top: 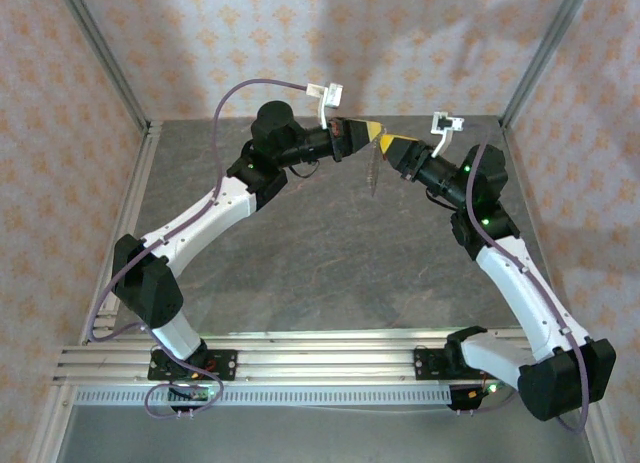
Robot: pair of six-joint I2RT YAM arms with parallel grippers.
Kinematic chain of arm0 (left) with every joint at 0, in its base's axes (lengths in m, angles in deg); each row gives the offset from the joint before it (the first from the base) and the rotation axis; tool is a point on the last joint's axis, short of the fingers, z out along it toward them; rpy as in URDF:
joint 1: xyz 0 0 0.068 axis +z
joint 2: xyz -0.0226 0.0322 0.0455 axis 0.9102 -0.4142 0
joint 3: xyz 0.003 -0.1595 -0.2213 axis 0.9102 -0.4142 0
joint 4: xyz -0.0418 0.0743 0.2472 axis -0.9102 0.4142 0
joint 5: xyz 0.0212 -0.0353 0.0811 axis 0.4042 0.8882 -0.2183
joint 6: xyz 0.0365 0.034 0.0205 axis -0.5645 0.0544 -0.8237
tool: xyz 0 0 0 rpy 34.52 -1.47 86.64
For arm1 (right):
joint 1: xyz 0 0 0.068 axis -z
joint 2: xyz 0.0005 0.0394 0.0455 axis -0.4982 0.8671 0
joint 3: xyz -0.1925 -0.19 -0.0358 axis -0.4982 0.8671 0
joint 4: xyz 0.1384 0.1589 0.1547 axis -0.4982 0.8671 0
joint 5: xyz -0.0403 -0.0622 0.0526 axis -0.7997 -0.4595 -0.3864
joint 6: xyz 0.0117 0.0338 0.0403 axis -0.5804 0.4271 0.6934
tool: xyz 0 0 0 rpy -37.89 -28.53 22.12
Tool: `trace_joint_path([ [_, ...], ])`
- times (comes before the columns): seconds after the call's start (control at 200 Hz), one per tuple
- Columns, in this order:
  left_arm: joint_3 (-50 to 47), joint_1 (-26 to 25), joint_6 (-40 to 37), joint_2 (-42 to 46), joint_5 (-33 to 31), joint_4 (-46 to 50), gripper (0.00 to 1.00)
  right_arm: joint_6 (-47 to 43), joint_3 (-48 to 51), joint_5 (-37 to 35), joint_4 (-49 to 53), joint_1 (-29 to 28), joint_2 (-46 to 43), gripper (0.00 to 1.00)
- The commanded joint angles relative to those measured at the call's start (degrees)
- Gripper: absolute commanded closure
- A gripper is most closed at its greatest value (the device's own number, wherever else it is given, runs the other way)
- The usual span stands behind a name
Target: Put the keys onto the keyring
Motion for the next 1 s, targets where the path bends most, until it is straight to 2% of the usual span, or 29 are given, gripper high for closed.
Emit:
trace_joint_path([
  [0.0,2.50,-0.48,0.19,0.55,1.29,-2.74,1.00,-0.83,-2.04,1.90,-2.78,0.12,-0.41,0.87],
  [0.185,2.41,-0.48,0.10,0.53,0.83,-2.64,1.00,-1.06,-1.68,2.86,-2.54,0.14,-0.88,1.00],
  [0.48,1.73,-0.65,0.04,0.76,-0.17,-3.29,1.00,-0.15,-2.25,3.08,-2.52,-0.20,-0.33,1.00],
  [0.906,1.23,-1.79,-0.16,0.21,-0.68,-3.55,1.00,-2.44,-4.49,0.17,1.08,-4.01,1.88,1.00],
  [0.996,0.93,-1.79,-0.16,0.32,-1.20,-3.65,1.00,-3.22,-4.40,-1.21,2.50,-4.00,0.97,0.82],
])
